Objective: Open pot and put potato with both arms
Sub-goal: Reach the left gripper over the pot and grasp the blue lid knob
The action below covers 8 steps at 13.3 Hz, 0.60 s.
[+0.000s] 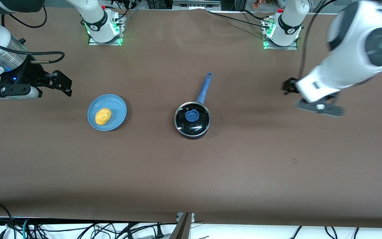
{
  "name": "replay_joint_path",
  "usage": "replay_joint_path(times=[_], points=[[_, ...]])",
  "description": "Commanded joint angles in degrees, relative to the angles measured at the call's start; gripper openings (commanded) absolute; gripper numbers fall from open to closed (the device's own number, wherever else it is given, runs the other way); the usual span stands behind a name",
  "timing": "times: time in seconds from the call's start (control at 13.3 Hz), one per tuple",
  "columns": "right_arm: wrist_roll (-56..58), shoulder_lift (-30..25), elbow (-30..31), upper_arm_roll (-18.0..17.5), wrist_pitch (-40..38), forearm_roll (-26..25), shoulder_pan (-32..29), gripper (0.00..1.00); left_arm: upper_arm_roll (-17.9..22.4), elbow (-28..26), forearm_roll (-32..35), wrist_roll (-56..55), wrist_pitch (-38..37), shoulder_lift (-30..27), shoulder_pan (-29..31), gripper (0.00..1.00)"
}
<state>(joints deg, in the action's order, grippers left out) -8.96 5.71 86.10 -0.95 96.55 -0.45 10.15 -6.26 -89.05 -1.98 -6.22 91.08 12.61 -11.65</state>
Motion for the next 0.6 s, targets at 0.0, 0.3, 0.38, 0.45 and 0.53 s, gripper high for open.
replay_joint_path(times=[0.0, 0.3, 0.38, 0.45, 0.53], points=[[-0.6, 0.1, -0.5, -0.1, 0.3, 0.6, -0.2, 0.99, -0.9, 1.6, -5.1, -11.0, 5.2, 3.4, -3.7, 1.00], [-0.6, 0.2, -0.5, -0.1, 0.4, 0.5, -0.3, 0.99, -0.9, 4.4, -5.0, -35.4, 14.0, 9.5, -15.2, 1.00], [-0.5, 0.2, -0.5, -0.1, 0.5, 0.5, -0.4, 0.99, -0.9, 5.3, -5.3, -40.2, 15.4, 11.4, -17.9, 1.00], [-0.5, 0.2, -0.5, -0.1, 0.6, 0.5, -0.4, 0.99, -0.9, 6.9, -5.1, -45.0, 17.8, 13.4, -20.8, 1.00], [-0.5, 0.2, -0.5, -0.1, 0.5, 0.5, -0.3, 0.99, -0.9, 7.9, -4.8, -48.0, 20.0, 15.3, -22.9, 1.00]])
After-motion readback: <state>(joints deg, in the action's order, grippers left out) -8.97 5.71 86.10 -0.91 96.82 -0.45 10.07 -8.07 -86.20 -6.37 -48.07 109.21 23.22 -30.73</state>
